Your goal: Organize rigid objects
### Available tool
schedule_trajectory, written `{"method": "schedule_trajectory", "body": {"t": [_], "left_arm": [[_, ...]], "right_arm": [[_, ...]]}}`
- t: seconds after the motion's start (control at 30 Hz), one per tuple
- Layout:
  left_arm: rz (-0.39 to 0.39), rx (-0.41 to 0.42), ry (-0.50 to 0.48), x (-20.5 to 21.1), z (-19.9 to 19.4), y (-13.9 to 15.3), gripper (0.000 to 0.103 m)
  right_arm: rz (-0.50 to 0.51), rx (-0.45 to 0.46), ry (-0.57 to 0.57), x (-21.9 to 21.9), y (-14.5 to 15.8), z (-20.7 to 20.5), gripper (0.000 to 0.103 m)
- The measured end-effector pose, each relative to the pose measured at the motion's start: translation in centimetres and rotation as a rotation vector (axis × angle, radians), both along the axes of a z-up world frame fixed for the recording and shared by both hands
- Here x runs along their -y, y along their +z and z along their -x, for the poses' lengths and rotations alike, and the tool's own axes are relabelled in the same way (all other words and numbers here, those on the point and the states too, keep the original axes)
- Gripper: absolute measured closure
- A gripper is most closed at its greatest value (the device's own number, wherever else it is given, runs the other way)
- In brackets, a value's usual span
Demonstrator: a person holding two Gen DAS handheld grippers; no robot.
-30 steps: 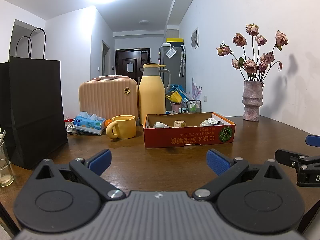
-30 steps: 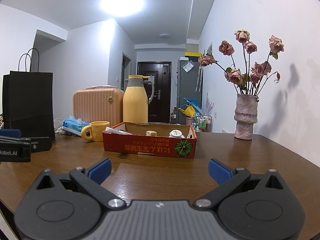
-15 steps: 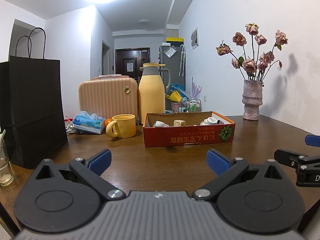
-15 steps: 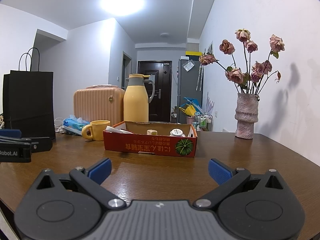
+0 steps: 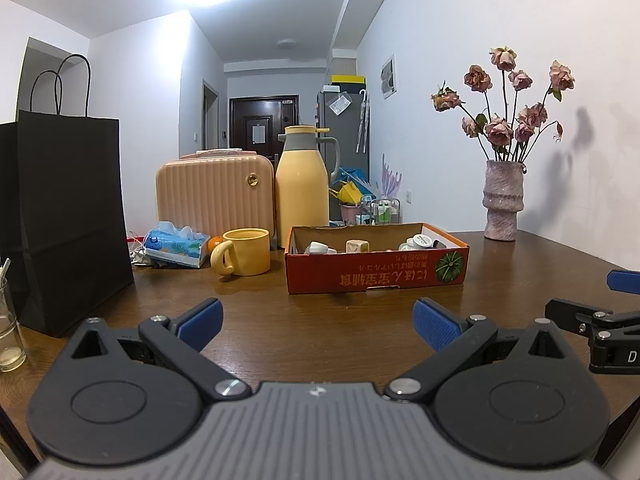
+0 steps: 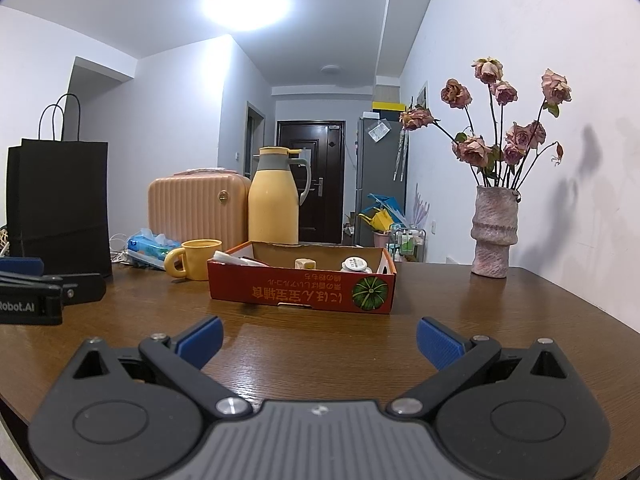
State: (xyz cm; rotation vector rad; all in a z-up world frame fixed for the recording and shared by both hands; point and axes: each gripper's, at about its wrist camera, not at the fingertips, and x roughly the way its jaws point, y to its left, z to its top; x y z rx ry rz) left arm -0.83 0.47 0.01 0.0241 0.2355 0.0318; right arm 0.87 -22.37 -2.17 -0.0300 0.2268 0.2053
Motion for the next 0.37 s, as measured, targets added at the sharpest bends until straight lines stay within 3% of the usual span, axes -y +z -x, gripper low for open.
{"method": "schedule_trajectory", "body": {"t": [0.37], "left_arm": [[0.013,0.007,-0.001,-0.29,-0.26,0.05,0.000]], "right_arm": [[0.006,-0.010,0.006,-0.62,-0.30,-0.15,0.000]]}}
